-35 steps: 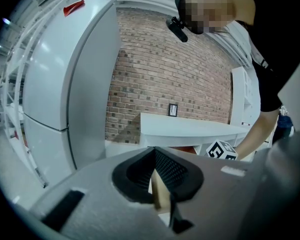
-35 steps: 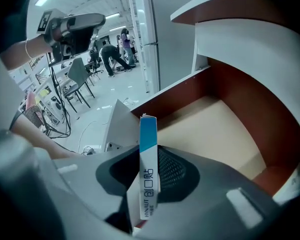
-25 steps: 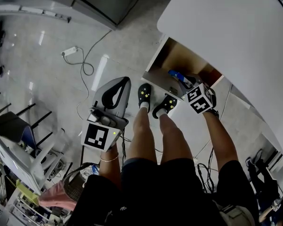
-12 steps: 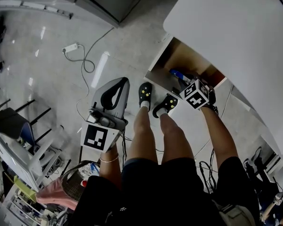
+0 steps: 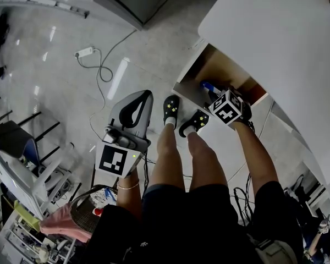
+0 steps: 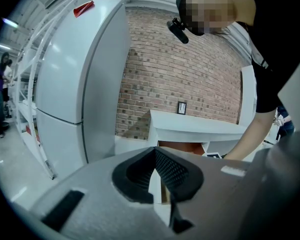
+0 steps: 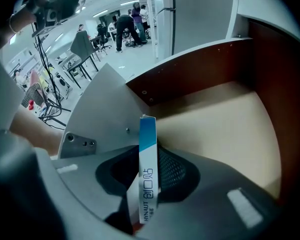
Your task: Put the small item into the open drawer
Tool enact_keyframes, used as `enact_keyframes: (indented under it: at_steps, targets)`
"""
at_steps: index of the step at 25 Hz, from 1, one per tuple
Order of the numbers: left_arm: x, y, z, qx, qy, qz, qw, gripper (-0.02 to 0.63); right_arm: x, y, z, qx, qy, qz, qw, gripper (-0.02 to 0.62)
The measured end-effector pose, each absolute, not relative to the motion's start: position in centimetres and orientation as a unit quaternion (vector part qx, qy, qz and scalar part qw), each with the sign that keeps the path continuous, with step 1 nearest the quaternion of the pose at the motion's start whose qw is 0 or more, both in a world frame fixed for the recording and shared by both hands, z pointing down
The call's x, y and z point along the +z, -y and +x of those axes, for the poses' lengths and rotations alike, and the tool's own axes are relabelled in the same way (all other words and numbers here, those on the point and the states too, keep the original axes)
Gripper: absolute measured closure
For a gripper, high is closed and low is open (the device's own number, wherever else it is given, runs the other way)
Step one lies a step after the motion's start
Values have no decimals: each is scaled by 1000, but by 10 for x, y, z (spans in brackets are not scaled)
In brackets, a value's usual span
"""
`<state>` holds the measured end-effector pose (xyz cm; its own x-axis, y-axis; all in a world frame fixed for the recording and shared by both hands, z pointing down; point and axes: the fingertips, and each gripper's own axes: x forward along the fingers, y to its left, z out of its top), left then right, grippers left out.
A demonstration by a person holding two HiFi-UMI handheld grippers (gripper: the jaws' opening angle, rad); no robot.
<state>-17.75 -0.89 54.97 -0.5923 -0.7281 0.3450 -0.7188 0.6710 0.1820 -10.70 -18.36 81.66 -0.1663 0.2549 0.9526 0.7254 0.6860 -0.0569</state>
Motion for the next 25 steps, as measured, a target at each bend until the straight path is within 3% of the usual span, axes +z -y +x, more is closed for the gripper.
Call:
enact_keyframes:
  at_steps: [25]
  targets:
    - [544,12,-182,-9,888,414,199,604,803,181,-118,-199,758,-314,536,448]
